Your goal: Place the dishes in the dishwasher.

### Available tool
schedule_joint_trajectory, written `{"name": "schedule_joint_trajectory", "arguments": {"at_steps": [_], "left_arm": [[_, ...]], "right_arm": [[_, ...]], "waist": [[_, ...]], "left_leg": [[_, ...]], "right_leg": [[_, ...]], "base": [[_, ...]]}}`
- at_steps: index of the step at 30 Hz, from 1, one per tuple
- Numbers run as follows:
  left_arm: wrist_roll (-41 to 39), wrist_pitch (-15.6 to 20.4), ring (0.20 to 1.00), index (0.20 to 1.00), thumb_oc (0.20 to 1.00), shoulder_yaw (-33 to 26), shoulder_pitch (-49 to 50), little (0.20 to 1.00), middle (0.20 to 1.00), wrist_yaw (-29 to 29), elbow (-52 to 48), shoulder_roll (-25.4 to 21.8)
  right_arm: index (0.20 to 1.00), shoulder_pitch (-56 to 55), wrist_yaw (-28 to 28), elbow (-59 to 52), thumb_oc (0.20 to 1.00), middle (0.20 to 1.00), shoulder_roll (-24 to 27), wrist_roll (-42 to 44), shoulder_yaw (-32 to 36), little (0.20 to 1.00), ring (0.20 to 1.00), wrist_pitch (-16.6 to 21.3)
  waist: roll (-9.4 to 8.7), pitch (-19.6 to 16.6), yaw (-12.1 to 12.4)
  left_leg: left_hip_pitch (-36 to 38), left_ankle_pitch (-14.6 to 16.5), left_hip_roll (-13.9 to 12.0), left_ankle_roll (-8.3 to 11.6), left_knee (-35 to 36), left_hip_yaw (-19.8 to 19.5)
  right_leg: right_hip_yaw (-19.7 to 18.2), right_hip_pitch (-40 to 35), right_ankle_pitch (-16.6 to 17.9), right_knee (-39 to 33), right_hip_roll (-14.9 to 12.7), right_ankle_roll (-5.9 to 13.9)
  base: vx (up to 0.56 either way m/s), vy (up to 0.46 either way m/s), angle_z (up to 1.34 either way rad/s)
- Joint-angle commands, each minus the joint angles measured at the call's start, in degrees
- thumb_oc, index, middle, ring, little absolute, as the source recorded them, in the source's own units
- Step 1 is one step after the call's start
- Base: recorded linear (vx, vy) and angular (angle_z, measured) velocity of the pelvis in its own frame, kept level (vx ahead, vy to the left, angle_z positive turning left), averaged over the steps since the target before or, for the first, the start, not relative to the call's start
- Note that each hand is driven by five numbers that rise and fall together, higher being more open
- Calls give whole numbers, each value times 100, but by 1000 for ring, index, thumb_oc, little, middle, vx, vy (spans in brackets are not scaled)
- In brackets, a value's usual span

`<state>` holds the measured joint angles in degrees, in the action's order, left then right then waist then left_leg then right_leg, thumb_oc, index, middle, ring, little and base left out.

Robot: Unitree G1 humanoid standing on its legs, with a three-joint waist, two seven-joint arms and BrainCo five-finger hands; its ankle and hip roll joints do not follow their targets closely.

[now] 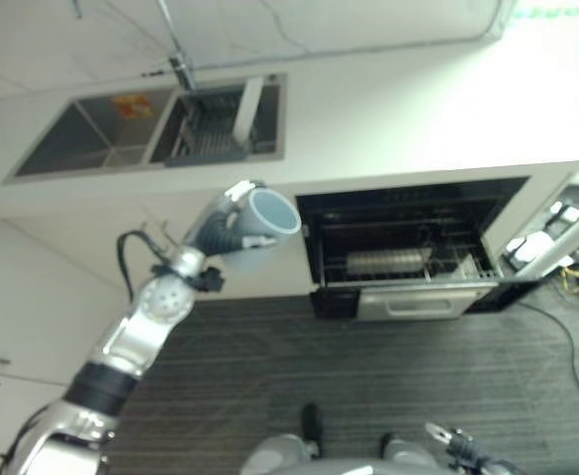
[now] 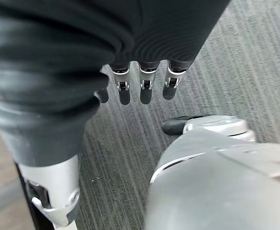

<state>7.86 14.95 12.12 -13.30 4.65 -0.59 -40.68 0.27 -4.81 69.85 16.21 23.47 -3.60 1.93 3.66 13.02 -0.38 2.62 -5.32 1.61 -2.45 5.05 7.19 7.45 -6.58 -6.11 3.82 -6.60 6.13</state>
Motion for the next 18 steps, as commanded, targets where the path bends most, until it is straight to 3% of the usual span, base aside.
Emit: {"name": "schedule_joint_trajectory", "arguments": {"at_steps": [1, 2, 3, 5, 7, 10, 12, 14, 15, 17, 18], "left_arm": [[108, 282, 200, 200, 200, -511, -134, 200, 200, 199, -414, 109], [72, 253, 200, 200, 200, -439, -229, 200, 200, 253, -366, 28], [41, 250, 200, 200, 200, -393, -332, 200, 200, 250, -311, 3], [28, 298, 200, 200, 200, -338, -448, 200, 200, 298, -235, -41], [-10, 282, 200, 200, 200, -348, -441, 200, 200, 414, -163, -131], [-107, 142, 200, 200, 200, -417, -257, 200, 200, 511, -177, -46], [-48, 56, 200, 200, 200, -444, -81, 200, 200, 573, -391, 121], [25, 39, 200, 200, 200, -417, -76, 200, 200, 520, -435, 228], [48, 31, 200, 200, 200, -362, -172, 200, 200, 461, -442, 292], [56, -30, 200, 200, 200, -273, -318, 200, 200, 406, -407, 351], [59, -102, 200, 200, 200, -286, -229, 200, 200, 267, -477, 345]], "right_arm": [[1000, 50, 33, -175, 1000, 1000, 145, -329, -44, 1000, 1000, 244], [1000, 68, -26, -249, 1000, 1000, 163, -208, -83, 1000, 1000, 275], [1000, 104, -85, -281, 1000, 1000, 175, -91, -120, 1000, 1000, 295], [1000, 242, -160, -339, 1000, 1000, 179, 22, -198, 1000, 1000, 278], [1000, 402, -144, -391, 1000, 1000, 122, 507, -129, 1000, 1000, 35], [1000, 418, -381, -508, 1000, 1000, 74, 240, -195, 1000, 1000, -30], [1000, 306, -402, -852, 1000, 1000, 64, 213, -322, 1000, 1000, -39], [1000, 153, -331, -979, 1000, 1000, 128, 377, -367, 1000, 1000, 30], [1000, 78, -349, -948, 1000, 1000, 178, 425, -309, 1000, 1000, 119], [1000, 13, -414, -873, 1000, 1000, 231, 388, -222, 1000, 1000, 240], [1000, 27, -286, -735, 1000, 1000, 246, 493, -282, 1000, 1000, 405]], "waist": [[35, -33, 102], [11, 32, 78], [-17, 61, 79], [-73, 105, 85], [-135, 120, 52], [-201, 2, 126], [-159, -44, 19], [-158, 7, -107], [-148, 44, -170], [-119, 96, -233], [-6, 116, -128]], "left_leg": [[-106, 737, -12, -111, -610, -172], [-136, 794, -3, -190, -707, -218], [-150, 788, -30, -150, -758, -222], [-96, 838, -132, 5, -839, -300], [86, 958, -355, 134, -750, -388], [146, 860, -791, 413, -730, -207], [159, 571, -1272, 630, -581, -29], [-3, 411, -1503, 674, -754, 190], [-151, 390, -1525, 677, -970, 414], [-230, 389, -1447, 685, -1063, 506], [-195, 243, -1098, 690, -695, -12]], "right_leg": [[325, 768, 50, 1919, 145, 4], [210, 1021, 213, 2276, 29, 36], [167, 1050, 230, 2069, -108, 12], [64, 926, 499, 1072, -415, 93], [-249, 850, 795, 436, -574, 313], [88, 580, 634, 147, -488, 379], [215, 593, 325, 283, -264, 177], [376, 593, 130, 470, -131, -30], [509, 549, 80, 511, -100, -126], [586, 430, 53, 470, -66, -159], [409, 388, 51, 453, 60, -147]], "base": [[-14, -49, -45], [-16, -173, -44], [7, -358, -13], [51, -472, 20], [96, -543, 18], [113, -549, 21], [51, -449, 9], [-8, -420, 27], [-21, -339, 43], [115, -114, 46], [211, 6, 28]]}}
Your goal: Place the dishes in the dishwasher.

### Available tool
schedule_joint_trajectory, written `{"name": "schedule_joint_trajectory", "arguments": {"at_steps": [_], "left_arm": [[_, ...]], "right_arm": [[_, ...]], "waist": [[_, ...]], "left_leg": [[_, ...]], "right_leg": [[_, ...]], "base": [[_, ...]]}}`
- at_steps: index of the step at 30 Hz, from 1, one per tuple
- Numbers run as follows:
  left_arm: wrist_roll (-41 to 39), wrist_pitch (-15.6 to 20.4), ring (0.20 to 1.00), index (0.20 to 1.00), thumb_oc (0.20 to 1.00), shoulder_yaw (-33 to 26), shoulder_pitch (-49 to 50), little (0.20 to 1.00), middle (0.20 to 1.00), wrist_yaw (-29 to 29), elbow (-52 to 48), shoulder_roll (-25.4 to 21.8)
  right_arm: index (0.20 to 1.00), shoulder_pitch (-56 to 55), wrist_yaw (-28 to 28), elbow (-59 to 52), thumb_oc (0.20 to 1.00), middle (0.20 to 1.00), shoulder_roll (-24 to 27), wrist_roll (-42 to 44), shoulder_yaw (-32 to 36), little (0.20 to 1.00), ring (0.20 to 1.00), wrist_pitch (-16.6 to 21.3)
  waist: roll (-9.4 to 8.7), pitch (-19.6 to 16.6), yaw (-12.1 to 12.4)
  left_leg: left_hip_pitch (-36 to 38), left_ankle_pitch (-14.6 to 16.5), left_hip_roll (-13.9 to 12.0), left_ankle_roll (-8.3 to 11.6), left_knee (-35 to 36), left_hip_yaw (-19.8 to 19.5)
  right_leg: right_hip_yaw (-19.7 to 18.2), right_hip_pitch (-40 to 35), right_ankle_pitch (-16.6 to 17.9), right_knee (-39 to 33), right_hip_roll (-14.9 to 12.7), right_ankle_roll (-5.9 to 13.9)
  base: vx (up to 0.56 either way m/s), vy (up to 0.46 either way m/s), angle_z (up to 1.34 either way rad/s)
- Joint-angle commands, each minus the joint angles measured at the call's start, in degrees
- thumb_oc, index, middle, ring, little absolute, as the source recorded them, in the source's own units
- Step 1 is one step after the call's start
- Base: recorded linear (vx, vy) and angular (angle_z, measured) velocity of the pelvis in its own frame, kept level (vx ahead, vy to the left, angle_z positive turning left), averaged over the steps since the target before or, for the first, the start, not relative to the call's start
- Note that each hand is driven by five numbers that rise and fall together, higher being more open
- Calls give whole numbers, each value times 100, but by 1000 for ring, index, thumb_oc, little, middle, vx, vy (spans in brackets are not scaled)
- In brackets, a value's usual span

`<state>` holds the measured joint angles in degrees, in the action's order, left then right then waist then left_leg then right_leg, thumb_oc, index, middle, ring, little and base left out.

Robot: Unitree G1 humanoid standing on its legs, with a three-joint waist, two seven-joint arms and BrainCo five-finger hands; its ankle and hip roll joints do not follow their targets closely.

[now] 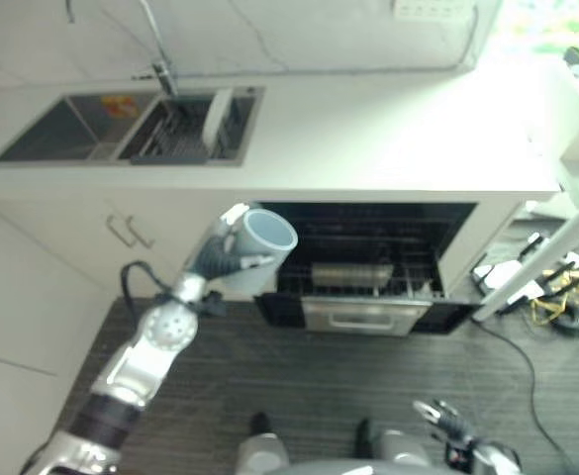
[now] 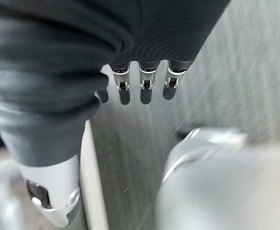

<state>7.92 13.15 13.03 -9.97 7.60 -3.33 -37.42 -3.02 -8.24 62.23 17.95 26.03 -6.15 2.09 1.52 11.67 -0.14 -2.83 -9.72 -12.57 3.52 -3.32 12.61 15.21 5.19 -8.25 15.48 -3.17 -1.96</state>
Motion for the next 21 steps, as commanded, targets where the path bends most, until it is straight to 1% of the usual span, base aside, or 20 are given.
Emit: {"name": "schedule_joint_trajectory", "arguments": {"at_steps": [1, 4, 6, 7, 8, 10, 12, 13, 14, 15, 16, 18, 20, 21], "left_arm": [[72, 103, 200, 200, 200, -373, -545, 200, 200, -20, -195, 25], [37, 115, 200, 200, 200, -414, -442, 200, 200, -6, -248, 1], [-18, 233, 200, 200, 200, -453, -387, 200, 200, -13, -211, -14], [-18, 233, 200, 200, 200, -453, -387, 200, 200, -13, -211, -14], [-46, 310, 200, 200, 200, -501, -266, 200, 200, 62, -192, -1], [-186, 319, 200, 200, 200, -524, -197, 200, 200, 116, -137, 40], [-510, 375, 200, 200, 200, -534, -127, 200, 200, 89, -57, 100], [-886, 412, 200, 200, 200, -543, -31, 200, 200, 63, 20, 257], [-978, 432, 200, 200, 200, -521, -14, 200, 200, 98, 76, 320], [-1460, 445, 200, 200, 200, -475, 18, 200, 200, 93, 269, 572], [-1650, 506, 200, 200, 200, -396, 66, 200, 200, 177, 435, 799], [-2237, 629, 200, 200, 200, -334, 137, 200, 200, 166, 637, 1043], [-2500, 739, 200, 200, 200, -293, 165, 200, 200, 162, 763, 1166], [-2715, 855, 200, 200, 200, -283, 198, 200, 200, 175, 835, 1277]], "right_arm": [[1000, 355, 63, 37, 1000, 1000, 73, 253, -20, 1000, 1000, 424], [1000, 289, 68, -122, 1000, 1000, 72, 279, 71, 1000, 1000, 576], [1000, 210, 23, -331, 1000, 1000, 38, 229, 55, 1000, 1000, 742], [1000, 210, 23, -331, 1000, 1000, 38, 229, 55, 1000, 1000, 742], [1000, 63, 81, -972, 1000, 1000, -19, 318, -34, 1000, 1000, 734], [1000, -77, 60, -1411, 1000, 1000, -52, 339, -54, 1000, 1000, 713], [1000, -186, -10, -1783, 1000, 1000, -56, 333, -62, 1000, 1000, 744], [1000, -302, -95, -2254, 1000, 1000, -63, 397, -48, 1000, 1000, 776], [1000, -357, -174, -2475, 1000, 1000, -66, 451, -31, 1000, 1000, 737], [1000, -510, -258, -3197, 1000, 1000, -85, 473, 19, 1000, 1000, 831], [1000, -647, -265, -3843, 1000, 1000, -55, 422, 41, 1000, 1000, 966], [1000, -792, -291, -4651, 1000, 1000, 68, 648, 108, 1000, 1000, 1112], [1000, -842, -238, -5056, 1000, 1000, 131, 678, 154, 1000, 1000, 1185], [1000, -856, -200, -5328, 1000, 1000, 187, 696, 205, 1000, 1000, 1333]], "waist": [[216, 244, -152], [277, 158, -162], [278, 109, -181], [278, 109, -181], [232, 40, -225], [204, 13, -285], [163, -6, -340], [116, -19, -393], [95, -27, -423], [21, -41, -512], [-39, -49, -588], [-111, -63, -662], [-138, -73, -699], [-158, -81, -730]], "left_leg": [[380, 669, 312, 93, 179, -566], [541, 647, 383, 125, 410, -527], [628, 652, 390, 146, 510, -437], [628, 652, 390, 146, 510, -437], [721, 745, 490, 100, 618, -427], [777, 776, 493, 85, 669, -331], [834, 804, 504, 71, 713, -249], [865, 836, 513, 42, 722, -220], [877, 845, 509, 31, 725, -198], [906, 863, 492, 0, 731, -120], [942, 875, 479, -20, 734, -65], [978, 892, 469, -34, 734, 10], [1004, 911, 470, -45, 732, 54], [1021, 922, 469, -54, 729, 90]], "right_leg": [[-367, -796, 254, -709, -285, 657], [-283, -897, 243, -796, -355, 671], [-233, -981, 313, -926, -441, 732], [-233, -981, 313, -926, -441, 732], [-293, -1021, 452, -1153, -501, 824], [-313, -1015, 519, -1249, -514, 858], [-340, -1017, 587, -1348, -507, 893], [-397, -1010, 627, -1399, -485, 911], [-418, -1007, 634, -1407, -474, 915], [-443, -990, 644, -1400, -461, 933], [-468, -984, 648, -1394, -450, 938], [-491, -974, 660, -1393, -446, 947], [-512, -973, 665, -1393, -443, 950], [-522, -964, 669, -1389, -444, 949]], "base": [[207, 53, -12], [90, 104, -33], [86, 77, -3], [119, 77, 4], [85, 54, 2], [63, 31, -33], [24, -18, -41], [14, -35, -19], [11, -66, -11], [-5, -74, -20], [-14, -77, -40], [-17, -49, -42], [-5, -20, -11], [-6, -5, -12]]}}
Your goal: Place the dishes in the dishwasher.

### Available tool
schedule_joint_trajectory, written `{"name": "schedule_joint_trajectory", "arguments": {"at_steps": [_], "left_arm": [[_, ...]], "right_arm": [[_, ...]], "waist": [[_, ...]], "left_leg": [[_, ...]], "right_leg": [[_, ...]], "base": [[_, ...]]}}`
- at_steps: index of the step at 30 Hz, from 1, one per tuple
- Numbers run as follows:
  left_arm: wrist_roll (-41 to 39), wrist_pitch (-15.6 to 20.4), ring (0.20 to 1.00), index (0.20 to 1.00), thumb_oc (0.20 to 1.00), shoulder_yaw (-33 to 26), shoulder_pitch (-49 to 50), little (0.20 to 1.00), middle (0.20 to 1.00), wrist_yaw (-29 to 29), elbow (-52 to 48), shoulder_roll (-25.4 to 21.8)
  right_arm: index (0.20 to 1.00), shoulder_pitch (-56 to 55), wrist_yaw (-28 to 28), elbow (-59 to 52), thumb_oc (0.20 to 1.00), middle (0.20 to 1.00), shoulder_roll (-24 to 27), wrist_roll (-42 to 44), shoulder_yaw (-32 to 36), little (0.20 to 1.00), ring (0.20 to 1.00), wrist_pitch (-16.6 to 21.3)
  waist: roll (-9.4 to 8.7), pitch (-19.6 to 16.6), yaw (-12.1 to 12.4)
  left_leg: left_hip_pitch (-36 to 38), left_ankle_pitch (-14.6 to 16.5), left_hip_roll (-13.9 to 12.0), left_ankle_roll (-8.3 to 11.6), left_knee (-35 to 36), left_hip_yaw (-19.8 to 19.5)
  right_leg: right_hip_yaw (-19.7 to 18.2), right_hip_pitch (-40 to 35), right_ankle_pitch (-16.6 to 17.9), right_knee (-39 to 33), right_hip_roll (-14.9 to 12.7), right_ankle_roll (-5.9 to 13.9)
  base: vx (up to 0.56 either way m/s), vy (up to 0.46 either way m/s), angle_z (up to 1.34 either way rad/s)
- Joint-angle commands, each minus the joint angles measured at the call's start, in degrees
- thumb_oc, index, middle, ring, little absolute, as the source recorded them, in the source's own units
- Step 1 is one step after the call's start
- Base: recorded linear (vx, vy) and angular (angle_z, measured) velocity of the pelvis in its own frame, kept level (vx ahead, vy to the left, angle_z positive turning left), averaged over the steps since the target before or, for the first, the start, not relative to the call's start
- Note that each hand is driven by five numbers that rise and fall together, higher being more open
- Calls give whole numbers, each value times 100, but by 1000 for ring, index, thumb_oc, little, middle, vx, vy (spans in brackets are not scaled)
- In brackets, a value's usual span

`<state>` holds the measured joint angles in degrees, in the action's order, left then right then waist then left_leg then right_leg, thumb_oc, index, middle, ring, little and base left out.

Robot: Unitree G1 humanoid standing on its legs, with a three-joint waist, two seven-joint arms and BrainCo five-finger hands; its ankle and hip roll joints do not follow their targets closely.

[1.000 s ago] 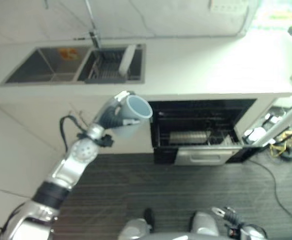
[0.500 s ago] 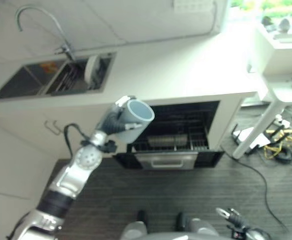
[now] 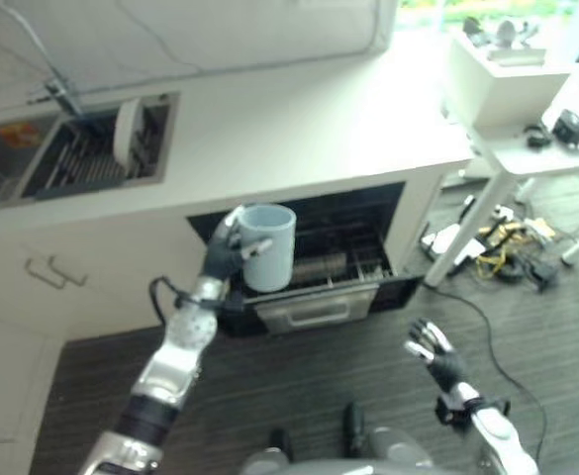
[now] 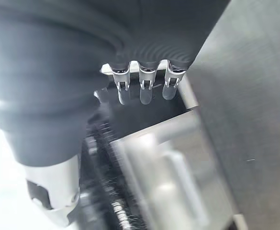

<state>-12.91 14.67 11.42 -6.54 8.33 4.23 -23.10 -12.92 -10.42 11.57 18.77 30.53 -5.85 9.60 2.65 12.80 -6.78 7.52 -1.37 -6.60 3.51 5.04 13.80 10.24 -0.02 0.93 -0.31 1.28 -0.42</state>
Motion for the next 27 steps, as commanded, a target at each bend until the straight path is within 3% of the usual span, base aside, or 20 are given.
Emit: {"name": "schedule_joint_trajectory", "arguments": {"at_steps": [1, 2, 5, 8, 10, 13, 18, 22, 27], "left_arm": [[-738, 746, 200, 200, 200, -108, -132, 200, 200, 126, 99, -93], [-1029, 806, 200, 200, 200, -96, -106, 200, 200, 125, 101, -5], [-1847, 770, 200, 200, 200, -95, -35, 200, 200, 21, 47, 263], [-1729, 815, 200, 200, 200, -75, -53, 200, 200, 182, -20, 361], [-1493, 859, 200, 200, 200, -63, -86, 200, 200, 285, -30, 354], [-707, 897, 200, 200, 200, -39, -185, 200, 200, 595, -138, 251], [1072, 956, 200, 200, 200, 84, -353, 200, 200, 1337, -369, -114], [1765, 853, 200, 200, 200, 183, -515, 200, 200, 1704, -373, -342], [2007, 788, 200, 200, 200, 316, -605, 200, 200, 1783, -417, -475]], "right_arm": [[1000, 135, 92, -473, 1000, 1000, 134, 186, 214, 1000, 1000, 602], [1000, 148, 263, -725, 1000, 1000, 218, -242, 276, 1000, 1000, 893], [1000, 268, 440, -1332, 1000, 1000, 399, -622, 273, 1000, 1000, 1137], [1000, 465, 353, -1730, 1000, 1000, 501, -786, 118, 1000, 1000, 1144], [1000, 579, 212, -1862, 1000, 1000, 528, -730, 18, 1000, 1000, 1072], [1000, 873, -100, -2122, 1000, 1000, 577, -523, -294, 1000, 1000, 626], [1000, 1413, 283, -2180, 1000, 1000, 642, -785, -757, 1000, 1000, 469], [1000, 1710, 457, -2218, 1000, 1000, 711, -902, -984, 1000, 1000, 214], [1000, 2067, 647, -2212, 1000, 1000, 752, -844, -1211, 1000, 1000, -322]], "waist": [[-276, -196, -85], [-281, -201, -114], [-266, -230, -139], [-249, -247, -120], [-241, -262, -98], [-246, -313, 9], [-243, -385, 231], [-254, -437, 337], [-299, -497, 479]], "left_leg": [[-7, 95, -126, -57, -116, -10], [3, 106, -129, -59, -124, 21], [49, 135, -128, -69, -119, 86], [63, 153, -121, -76, -137, 93], [68, 160, -115, -73, -143, 89], [83, 168, -100, -60, -145, 36], [123, 164, -79, -36, -107, -112], [147, 183, -49, -29, -84, -201], [178, 202, -25, -28, -60, -288]], "right_leg": [[-35, -436, -247, 194, -889, 794], [-46, -429, -243, 195, -890, 794], [-73, -444, -235, 164, -894, 784], [-96, -457, -231, 149, -899, 768], [-99, -469, -228, 138, -904, 766], [-65, -528, -228, 102, -916, 761], [7, -662, -235, 8, -919, 736], [31, -736, -246, -39, -912, 731], [54, -811, -240, -84, -905, 734]], "base": [[-9, 3, -14], [-5, 13, -15], [3, 16, -10], [-1, 14, -17], [-1, 6, -4], [0, 0, 0], [24, -6, 4], [28, -2, 15], [15, -9, 12]]}}
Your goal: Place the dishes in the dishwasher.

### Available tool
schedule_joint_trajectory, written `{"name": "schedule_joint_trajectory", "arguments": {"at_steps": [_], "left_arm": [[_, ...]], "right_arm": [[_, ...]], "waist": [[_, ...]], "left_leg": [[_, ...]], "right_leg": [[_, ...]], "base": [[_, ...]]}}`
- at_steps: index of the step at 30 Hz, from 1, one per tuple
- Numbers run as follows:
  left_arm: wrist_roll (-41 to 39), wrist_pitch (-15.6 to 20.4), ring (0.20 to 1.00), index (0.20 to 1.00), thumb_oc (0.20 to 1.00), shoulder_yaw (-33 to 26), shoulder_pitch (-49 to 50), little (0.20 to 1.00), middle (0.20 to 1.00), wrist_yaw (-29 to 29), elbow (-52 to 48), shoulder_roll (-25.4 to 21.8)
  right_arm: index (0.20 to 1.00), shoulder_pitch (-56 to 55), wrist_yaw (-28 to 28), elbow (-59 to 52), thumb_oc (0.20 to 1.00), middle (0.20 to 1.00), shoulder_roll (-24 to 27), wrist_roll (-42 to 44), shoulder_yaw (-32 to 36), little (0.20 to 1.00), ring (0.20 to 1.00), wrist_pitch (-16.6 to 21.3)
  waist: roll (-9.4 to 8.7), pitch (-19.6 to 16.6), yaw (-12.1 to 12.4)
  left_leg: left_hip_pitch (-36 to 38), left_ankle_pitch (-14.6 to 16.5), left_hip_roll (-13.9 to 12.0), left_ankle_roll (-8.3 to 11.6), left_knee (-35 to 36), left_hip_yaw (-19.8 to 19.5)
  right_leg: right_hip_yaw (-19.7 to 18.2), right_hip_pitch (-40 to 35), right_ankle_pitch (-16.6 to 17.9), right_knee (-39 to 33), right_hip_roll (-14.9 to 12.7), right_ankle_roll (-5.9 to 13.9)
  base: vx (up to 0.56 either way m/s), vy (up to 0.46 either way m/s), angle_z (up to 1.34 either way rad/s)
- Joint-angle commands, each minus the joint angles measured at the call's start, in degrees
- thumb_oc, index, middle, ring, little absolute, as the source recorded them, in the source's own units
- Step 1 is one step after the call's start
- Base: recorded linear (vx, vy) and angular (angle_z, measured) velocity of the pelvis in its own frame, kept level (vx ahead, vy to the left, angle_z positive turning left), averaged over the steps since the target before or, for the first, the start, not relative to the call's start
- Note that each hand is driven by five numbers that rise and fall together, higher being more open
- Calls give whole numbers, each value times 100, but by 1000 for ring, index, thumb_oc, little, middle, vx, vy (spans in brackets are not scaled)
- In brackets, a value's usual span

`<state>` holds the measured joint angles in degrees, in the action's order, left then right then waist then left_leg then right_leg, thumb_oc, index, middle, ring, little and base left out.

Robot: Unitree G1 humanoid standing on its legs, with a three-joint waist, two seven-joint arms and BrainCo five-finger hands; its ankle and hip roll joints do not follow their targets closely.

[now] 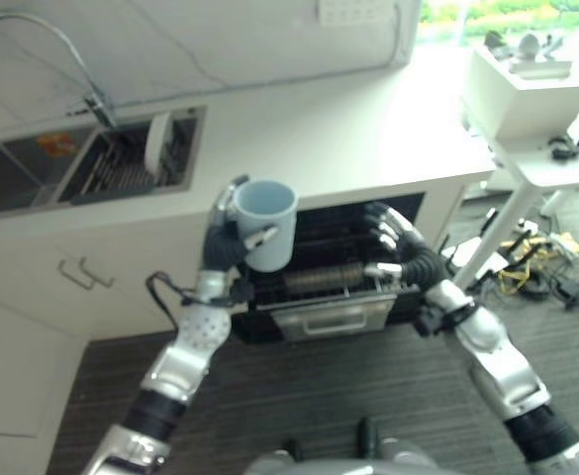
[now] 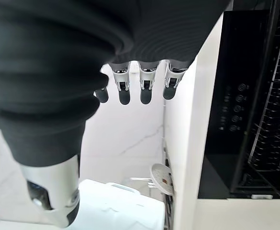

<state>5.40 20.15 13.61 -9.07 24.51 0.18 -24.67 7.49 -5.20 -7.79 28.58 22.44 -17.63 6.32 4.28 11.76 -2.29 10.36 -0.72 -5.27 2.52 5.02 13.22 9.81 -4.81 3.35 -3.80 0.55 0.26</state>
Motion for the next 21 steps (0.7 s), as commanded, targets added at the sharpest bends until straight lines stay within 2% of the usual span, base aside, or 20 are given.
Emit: {"name": "schedule_joint_trajectory", "arguments": {"at_steps": [1, 6, 11, 18, 21], "left_arm": [[188, 232, 200, 200, 200, 112, -365, 200, 200, 164, -10, -316], [163, 168, 200, 200, 200, 278, -480, 200, 200, 90, 40, -298], [-60, 126, 200, 200, 200, 405, -577, 200, 200, -25, 76, -221], [-522, 148, 200, 200, 200, 667, -727, 200, 200, -279, 180, 6], [-623, 21, 200, 200, 200, 832, -857, 200, 200, -379, 195, 118]], "right_arm": [[1000, 64, 133, -261, 1000, 1000, -234, -44, -56, 1000, 1000, -43], [1000, 363, 82, -157, 1000, 1000, -260, -31, -267, 1000, 1000, -281], [1000, 595, -130, -113, 1000, 1000, -390, 370, -491, 1000, 1000, -459], [1000, 864, -100, -24, 1000, 1000, -658, 635, -787, 1000, 1000, -533], [1000, 1015, 35, 50, 1000, 1000, -780, 502, -876, 1000, 1000, -450]], "waist": [[-466, -396, 42], [-492, -421, 118], [-502, -436, 169], [-510, -454, 216], [-516, -458, 228]], "left_leg": [[-100, 138, -157, 70, -55, -235], [-74, 129, -160, 78, -34, -272], [-64, 122, -156, 86, -17, -300], [-33, 108, -150, 85, -2, -337], [-2, 118, -151, 84, -2, -334]], "right_leg": [[100, -339, -480, 262, -830, 665], [123, -391, -468, 234, -819, 662], [139, -433, -469, 198, -807, 650], [157, -476, -470, 204, -791, 633], [168, -513, -474, 199, -787, 628]], "base": [[9, -6, 4], [0, 0, 0], [0, 0, 0], [-1, 0, 1], [2, -12, 13]]}}
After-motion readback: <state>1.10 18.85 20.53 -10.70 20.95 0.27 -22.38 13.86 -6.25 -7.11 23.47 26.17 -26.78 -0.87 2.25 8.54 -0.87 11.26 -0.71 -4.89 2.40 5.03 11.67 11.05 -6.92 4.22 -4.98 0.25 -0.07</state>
